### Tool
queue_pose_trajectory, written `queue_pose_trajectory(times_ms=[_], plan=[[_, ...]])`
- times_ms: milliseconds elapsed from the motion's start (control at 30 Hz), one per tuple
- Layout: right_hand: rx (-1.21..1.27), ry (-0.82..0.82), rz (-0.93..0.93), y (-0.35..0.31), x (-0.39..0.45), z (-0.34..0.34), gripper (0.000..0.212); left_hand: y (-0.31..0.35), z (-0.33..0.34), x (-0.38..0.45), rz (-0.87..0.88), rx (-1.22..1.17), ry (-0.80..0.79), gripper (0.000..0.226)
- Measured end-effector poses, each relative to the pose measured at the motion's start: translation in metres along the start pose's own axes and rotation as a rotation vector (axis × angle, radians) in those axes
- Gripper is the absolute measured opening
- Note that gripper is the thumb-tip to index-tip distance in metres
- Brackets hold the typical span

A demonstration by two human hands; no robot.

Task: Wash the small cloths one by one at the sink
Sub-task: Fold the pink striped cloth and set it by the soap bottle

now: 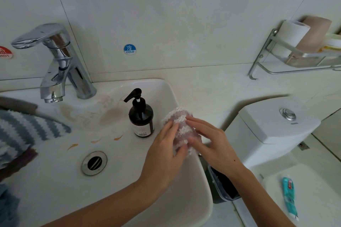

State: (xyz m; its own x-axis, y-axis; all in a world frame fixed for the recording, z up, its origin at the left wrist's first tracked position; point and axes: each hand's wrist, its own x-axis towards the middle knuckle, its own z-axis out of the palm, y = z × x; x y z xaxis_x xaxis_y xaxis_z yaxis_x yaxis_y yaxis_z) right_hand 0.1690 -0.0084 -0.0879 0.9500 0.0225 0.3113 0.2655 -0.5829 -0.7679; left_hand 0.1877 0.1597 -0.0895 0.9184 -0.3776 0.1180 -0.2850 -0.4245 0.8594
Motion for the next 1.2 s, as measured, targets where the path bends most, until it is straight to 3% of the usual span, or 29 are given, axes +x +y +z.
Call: queue_pose_trajectory(times_ms=[233,333,667,867,1033,1200], plan=[[0.256,-0.065,0.147,0.009,0.019,0.003,0.045,-0.002,0.000,0.031,-0.013,-0.005,-0.058,0.063],[0.303,-0.084,0.203,0.017,0.048,0.005,0.046,0.009,-0.005,0.057,-0.097,-0.008,-0.026,0.059],[0.284,-0.081,0.231,0.003,0.117,0.004,0.032,0.028,-0.016,0.127,-0.300,0.035,0.034,0.024],[0.176,-0.018,0.229,-0.004,0.098,0.001,0.035,0.040,-0.023,0.091,-0.194,-0.150,0.072,0.024],[0.127,-0.020,0.134,-0.038,0.068,-0.006,0.025,0.034,-0.045,0.039,-0.113,-0.152,-0.052,0.052],[0.118,-0.146,0.001,-0.092,0.047,0.021,0.028,0.008,-0.096,-0.018,-0.145,-0.073,-0.151,0.041]])
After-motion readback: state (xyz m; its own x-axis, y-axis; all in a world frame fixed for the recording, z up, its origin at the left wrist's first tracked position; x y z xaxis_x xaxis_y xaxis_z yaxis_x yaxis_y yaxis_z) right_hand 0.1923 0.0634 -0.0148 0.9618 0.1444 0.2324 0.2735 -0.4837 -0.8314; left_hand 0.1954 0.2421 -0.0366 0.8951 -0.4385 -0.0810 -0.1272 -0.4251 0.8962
